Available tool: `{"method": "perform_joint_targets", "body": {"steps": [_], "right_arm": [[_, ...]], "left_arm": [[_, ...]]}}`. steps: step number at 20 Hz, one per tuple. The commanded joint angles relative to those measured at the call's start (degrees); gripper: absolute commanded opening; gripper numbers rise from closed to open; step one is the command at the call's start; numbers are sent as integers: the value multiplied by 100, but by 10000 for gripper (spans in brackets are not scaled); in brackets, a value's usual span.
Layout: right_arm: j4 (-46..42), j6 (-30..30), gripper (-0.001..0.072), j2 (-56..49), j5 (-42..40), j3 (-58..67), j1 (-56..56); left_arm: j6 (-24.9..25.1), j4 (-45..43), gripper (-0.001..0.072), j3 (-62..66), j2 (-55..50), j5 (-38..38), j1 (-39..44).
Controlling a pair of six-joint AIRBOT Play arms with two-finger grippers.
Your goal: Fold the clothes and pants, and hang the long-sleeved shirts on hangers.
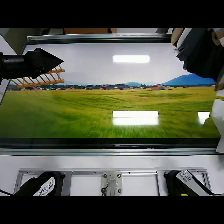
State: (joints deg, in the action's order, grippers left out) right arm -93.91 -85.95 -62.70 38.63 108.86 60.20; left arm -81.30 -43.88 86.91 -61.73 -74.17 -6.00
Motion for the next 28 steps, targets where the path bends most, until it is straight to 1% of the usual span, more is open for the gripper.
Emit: {"method": "perform_joint_targets", "body": {"steps": [1,2,5,9,11,13,15,18,20,21,23,24,26,27,28], "right_arm": [[-24,-4,6,-63,164,-4,94],[-22,-28,7,-74,273,-4,173],[-20,-378,6,-76,737,-4,553],[-20,-415,6,7,1432,-4,1014],[-42,-501,6,98,1554,-7,1189],[-48,-859,6,214,1611,-7,1401],[-63,-1036,6,304,1709,-7,1576],[-17,-1032,9,343,1910,-7,1679],[297,-1032,24,343,1858,-7,1674],[533,-1029,98,345,1792,-7,1672],[990,-1029,678,350,1462,-4,1672],[1263,-1021,720,393,1250,-4,1672],[1891,-953,720,573,678,-4,1661],[2354,-761,720,649,289,-4,1639],[3086,-358,720,697,-103,-4,1574]], "left_arm": [[4,7,570,-2,0,-162,-4],[4,7,570,-2,0,-195,-4],[7,4,570,-2,0,-186,-4],[7,4,570,-2,0,-144,-4],[7,4,570,-2,0,-111,-4],[7,2,570,-2,0,-109,-4],[9,2,570,-2,0,-107,-4],[9,0,570,-2,0,-109,-4],[9,0,570,-2,0,-111,-4],[9,0,570,-2,0,-116,-4],[9,-2,570,-2,0,-120,-4],[9,0,570,-2,0,-120,-4],[9,0,570,-2,0,-122,-4],[9,0,570,-2,0,-122,-4],[9,0,570,-2,0,-120,-4]]}}
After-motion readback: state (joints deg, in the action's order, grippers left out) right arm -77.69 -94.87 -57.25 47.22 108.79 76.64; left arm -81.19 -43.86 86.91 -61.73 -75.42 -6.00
